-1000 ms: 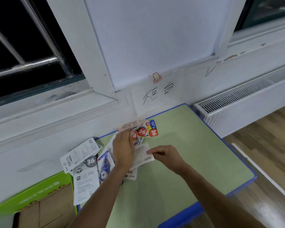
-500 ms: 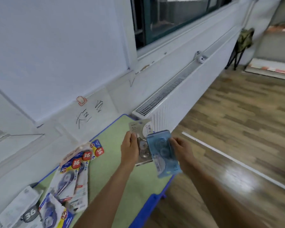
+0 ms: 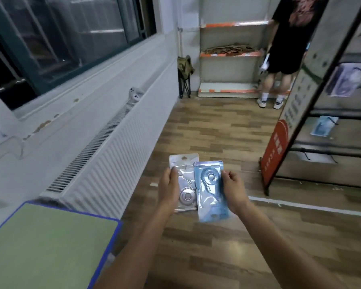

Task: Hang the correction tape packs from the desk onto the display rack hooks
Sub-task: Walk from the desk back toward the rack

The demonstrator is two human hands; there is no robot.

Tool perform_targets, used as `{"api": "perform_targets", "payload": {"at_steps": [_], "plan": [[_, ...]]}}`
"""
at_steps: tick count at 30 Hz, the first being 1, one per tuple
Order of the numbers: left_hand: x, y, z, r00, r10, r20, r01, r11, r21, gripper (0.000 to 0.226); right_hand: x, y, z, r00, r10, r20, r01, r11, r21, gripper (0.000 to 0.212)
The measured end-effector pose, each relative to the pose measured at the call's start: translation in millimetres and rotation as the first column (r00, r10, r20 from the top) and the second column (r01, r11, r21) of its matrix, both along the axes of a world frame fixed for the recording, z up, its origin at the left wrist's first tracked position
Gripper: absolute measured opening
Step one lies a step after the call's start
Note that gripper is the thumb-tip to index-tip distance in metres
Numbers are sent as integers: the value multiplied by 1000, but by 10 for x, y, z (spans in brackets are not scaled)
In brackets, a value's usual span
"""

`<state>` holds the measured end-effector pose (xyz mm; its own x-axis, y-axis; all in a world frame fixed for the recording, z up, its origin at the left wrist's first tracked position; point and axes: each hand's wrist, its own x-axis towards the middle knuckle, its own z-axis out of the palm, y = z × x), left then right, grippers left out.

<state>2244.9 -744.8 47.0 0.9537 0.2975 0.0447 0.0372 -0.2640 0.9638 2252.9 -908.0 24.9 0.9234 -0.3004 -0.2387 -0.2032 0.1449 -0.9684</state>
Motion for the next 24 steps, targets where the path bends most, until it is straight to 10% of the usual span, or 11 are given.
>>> {"api": "perform_targets", "payload": {"at_steps": [14, 19, 24], "plan": [[943, -2875, 56, 849, -523, -73, 522, 852, -29, 46, 290, -2652, 313, 885, -465, 25, 465, 880, -96, 16], [1442, -3885, 107, 783, -618, -65, 620, 784, 21, 46, 451, -3512, 488, 909, -383, 164, 416, 810, -412, 52], [1909, -4848, 265, 711, -703, -13, 701, 708, 90, 44, 729, -4328, 573, 964, -244, 103, 217, 503, -837, 85]]}}
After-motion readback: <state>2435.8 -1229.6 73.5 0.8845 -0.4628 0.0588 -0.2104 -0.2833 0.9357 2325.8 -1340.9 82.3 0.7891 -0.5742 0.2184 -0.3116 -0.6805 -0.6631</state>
